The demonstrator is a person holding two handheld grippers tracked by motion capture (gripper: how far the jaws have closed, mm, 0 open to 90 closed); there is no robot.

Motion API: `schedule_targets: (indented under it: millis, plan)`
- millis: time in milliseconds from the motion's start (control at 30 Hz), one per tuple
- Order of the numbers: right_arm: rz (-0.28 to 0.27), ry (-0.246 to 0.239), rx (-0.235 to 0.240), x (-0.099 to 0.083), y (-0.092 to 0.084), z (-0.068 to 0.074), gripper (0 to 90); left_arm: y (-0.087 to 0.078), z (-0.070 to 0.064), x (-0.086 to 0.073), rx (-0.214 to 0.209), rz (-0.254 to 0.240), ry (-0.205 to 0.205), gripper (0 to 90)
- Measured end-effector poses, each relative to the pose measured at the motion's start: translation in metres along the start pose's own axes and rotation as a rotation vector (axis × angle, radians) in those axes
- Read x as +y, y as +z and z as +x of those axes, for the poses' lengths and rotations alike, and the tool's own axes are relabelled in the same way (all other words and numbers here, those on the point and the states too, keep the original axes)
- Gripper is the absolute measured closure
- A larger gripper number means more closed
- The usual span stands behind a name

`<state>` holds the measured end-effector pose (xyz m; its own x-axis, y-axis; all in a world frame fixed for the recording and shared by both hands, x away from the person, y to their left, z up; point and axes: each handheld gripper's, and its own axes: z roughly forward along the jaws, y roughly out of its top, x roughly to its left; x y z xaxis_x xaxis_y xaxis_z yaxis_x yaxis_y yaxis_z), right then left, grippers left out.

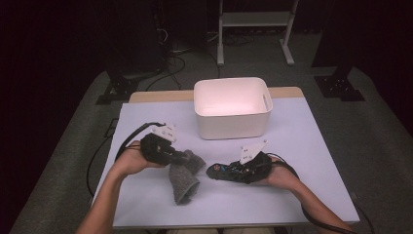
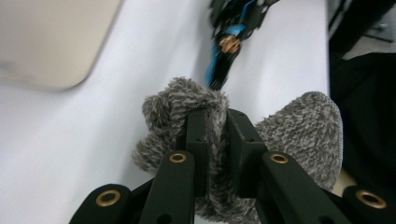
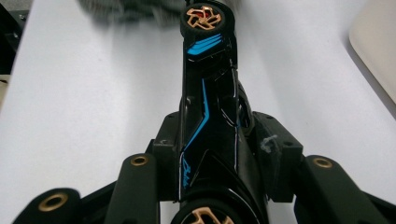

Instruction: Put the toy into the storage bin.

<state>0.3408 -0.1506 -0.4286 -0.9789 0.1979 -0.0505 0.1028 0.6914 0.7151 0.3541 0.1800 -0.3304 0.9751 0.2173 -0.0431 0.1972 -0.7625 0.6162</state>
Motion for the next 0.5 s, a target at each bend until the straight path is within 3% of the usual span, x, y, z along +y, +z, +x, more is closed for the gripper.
schedule_targets:
  millis: [133, 233, 400, 500]
  plan:
    - [0.003, 0.013, -0.007, -0.004, 0.002, -0.002, 55.7, -0.022, 0.011, -0.011, 0.068, 0.027, -0.037, 80.0]
    - [-0.004, 0.021, 0.001, -0.005, 0.002, -0.002, 55.6, -0.026, 0.015, -0.02, 0.087, 0.028, -0.064, 79.7]
    - [-0.02, 0.068, 0.019, -0.008, 0.003, 0.001, 54.1, 0.0, 0.015, -0.034, 0.053, 0.054, -0.074, 77.6]
    - [-0.033, 0.105, 0.047, -0.008, 0.0, 0.002, 49.2, 0.021, 0.009, -0.038, 0.025, 0.039, -0.08, 74.3]
